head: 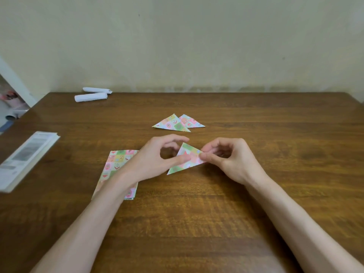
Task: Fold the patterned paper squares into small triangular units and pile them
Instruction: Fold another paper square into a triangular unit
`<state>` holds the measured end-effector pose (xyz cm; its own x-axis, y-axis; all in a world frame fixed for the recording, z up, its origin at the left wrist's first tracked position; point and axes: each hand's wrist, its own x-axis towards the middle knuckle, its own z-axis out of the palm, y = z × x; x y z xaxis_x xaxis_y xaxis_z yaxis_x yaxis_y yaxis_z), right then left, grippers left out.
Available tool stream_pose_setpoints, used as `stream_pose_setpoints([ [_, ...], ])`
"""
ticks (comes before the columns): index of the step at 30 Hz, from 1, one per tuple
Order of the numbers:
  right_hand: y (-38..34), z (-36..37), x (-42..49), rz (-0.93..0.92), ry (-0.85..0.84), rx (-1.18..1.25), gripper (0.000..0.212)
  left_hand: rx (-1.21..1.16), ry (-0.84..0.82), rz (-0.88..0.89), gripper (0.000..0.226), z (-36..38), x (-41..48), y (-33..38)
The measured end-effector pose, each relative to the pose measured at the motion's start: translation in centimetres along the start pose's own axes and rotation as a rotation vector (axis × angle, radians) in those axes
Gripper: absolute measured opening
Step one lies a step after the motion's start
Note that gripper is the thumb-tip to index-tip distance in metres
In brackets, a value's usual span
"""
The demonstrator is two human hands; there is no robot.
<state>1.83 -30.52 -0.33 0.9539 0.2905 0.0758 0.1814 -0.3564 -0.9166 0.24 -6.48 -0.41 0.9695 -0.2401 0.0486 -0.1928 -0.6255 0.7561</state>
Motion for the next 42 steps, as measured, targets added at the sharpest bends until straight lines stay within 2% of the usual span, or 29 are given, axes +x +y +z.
stream_pose_setpoints([
  [2,0.0,0.2,0.0,0.052,0.042,0.092,0.008,-0.154,0.066,-0.003,0.025,0.2,0.1,0.4],
  [4,0.2,0.3,0.1,0.083,0.038,0.142,0.01,-0.187,0.123,-0.006,0.011,0.3,0.1,0.4],
  [10,1.4,0.4,0.8,0.019,0.069,-0.114,0.011,-0.076,0.181,-0.045,0.009,0.4,0.4,-0.3],
  [15,1.7,0.1,3.4,0.082,0.177,-0.114,0.012,-0.037,0.348,-0.024,0.025,0.1,0.7,-1.1],
  [22,2.6,-0.3,8.4,0.107,0.285,-0.284,0.011,-0.047,0.36,0.008,0.033,0.2,0.8,-1.7],
  [29,3.3,0.0,8.9,0.094,0.354,-0.35,0.011,-0.045,0.375,0.011,0.032,0.0,0.9,-1.4],
  [34,3.1,0.7,8.5,0.021,0.394,-0.373,0.019,-0.051,0.398,0.017,0.03,-0.5,0.8,-1.3],
  [38,1.4,2.2,7.7,-0.113,0.329,-0.32,0.017,-0.092,0.449,0.042,0.027,-1.8,0.6,-0.8],
  [42,-1.1,4.8,6.7,-0.173,0.058,-0.29,0.021,-0.202,0.566,0.01,0.024,-3.7,-0.2,-0.8],
])
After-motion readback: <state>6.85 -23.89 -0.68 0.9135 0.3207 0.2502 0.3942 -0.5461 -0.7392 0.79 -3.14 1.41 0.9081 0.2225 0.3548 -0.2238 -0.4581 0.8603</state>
